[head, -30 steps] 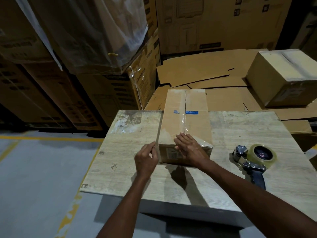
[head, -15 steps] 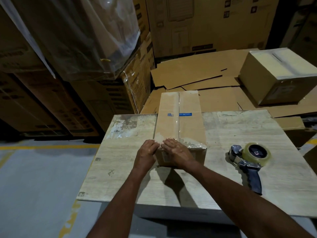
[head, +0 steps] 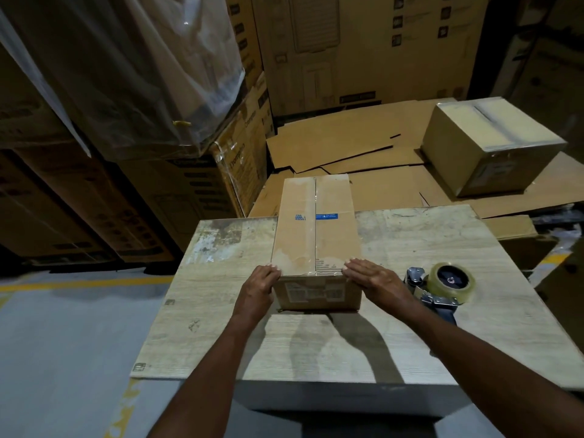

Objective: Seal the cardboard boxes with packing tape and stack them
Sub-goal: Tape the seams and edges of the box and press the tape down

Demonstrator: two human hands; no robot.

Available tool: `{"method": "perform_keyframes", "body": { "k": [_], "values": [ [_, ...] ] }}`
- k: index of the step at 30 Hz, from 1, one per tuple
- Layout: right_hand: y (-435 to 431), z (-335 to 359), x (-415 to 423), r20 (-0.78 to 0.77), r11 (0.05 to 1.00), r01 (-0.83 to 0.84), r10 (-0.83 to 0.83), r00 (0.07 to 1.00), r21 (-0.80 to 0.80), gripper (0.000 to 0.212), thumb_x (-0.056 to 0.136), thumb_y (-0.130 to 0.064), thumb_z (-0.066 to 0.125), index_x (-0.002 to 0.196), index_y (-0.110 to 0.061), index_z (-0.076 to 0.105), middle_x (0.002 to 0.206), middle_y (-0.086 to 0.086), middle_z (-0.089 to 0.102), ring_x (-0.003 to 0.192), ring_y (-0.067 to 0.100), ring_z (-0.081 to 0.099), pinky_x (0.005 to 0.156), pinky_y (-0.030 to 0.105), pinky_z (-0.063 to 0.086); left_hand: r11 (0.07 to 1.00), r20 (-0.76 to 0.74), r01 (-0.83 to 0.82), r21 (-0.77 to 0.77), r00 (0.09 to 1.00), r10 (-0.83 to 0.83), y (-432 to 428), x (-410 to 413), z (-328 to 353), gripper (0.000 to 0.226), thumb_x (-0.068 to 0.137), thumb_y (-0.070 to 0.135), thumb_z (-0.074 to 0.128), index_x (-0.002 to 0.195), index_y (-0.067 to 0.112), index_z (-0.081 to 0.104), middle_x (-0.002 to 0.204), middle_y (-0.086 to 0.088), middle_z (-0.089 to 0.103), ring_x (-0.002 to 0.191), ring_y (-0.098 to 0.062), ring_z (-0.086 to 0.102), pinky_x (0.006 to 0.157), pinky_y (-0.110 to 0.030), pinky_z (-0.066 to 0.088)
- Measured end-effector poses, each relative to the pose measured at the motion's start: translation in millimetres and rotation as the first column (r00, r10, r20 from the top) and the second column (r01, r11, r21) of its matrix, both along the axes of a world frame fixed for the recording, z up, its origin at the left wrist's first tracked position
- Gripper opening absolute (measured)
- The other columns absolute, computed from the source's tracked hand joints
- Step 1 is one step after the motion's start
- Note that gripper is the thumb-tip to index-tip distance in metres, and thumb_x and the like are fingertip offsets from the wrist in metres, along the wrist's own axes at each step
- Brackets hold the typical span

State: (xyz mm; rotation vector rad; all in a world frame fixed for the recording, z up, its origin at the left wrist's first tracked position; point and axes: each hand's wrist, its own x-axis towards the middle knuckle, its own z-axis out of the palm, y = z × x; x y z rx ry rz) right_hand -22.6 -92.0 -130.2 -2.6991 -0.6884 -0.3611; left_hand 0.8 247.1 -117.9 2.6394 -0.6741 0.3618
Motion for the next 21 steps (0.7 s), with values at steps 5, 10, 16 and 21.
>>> {"method": "perform_keyframes", "body": {
  "k": [5, 10, 16, 21],
  "values": [
    [-2.3, -1.4, 2.8, -0.066, 0.993, 0.012, -0.004, 0.998, 0.121, 0.054, 0.089, -0.007, 0.079, 0.138, -0.021, 0.064, 0.145, 0.002, 0.059, 0.136, 0.019, 0.055, 0.103, 0.048, 0.056, 1.0, -0.007, -0.023, 0.002, 1.0, 0.023, -4.5, -4.7, 3.0, 0.064, 0.053, -0.03, 0.07, 0.109, 0.002, 0.073, 0.109, -0.013, 0.07, 0.106, -0.033, 0.065, 0.076, -0.04, 0.061],
    [-28.1, 2.8, 10.2, -0.11, 0.989, -0.15, 0.151, 0.982, 0.015, 0.068, 0.093, -0.011, 0.075, 0.153, -0.025, 0.047, 0.159, -0.003, 0.042, 0.148, 0.015, 0.038, 0.113, 0.035, 0.042, 1.0, -0.008, -0.026, 0.006, 1.0, 0.026, -4.3, -6.4, 5.3, 0.058, 0.058, -0.023, 0.077, 0.109, 0.004, 0.074, 0.111, -0.011, 0.07, 0.107, -0.029, 0.064, 0.076, -0.035, 0.058],
    [-29.6, 11.0, 33.8, -0.043, 0.978, -0.201, 0.198, 0.979, -0.061, 0.075, 0.087, -0.003, 0.078, 0.153, -0.019, 0.046, 0.159, 0.002, 0.04, 0.147, 0.019, 0.036, 0.114, 0.037, 0.039, 0.999, 0.025, -0.036, -0.001, 0.999, 0.036, 4.4, -4.2, 5.3, 0.053, 0.061, -0.018, 0.082, 0.108, 0.005, 0.073, 0.11, -0.011, 0.07, 0.103, -0.028, 0.065, 0.074, -0.034, 0.059],
    [-10.4, 14.7, 34.5, -0.044, 0.978, -0.181, 0.177, 0.983, -0.104, 0.062, 0.092, 0.005, 0.069, 0.148, -0.017, 0.055, 0.153, 0.008, 0.052, 0.143, 0.024, 0.048, 0.115, 0.044, 0.045, 0.998, 0.038, -0.047, 0.037, 0.998, 0.045, 13.6, 5.0, 4.7, 0.053, 0.062, -0.01, 0.087, 0.112, 0.001, 0.072, 0.113, -0.016, 0.071, 0.106, -0.033, 0.067, 0.087, -0.041, 0.06]
  ]
}}
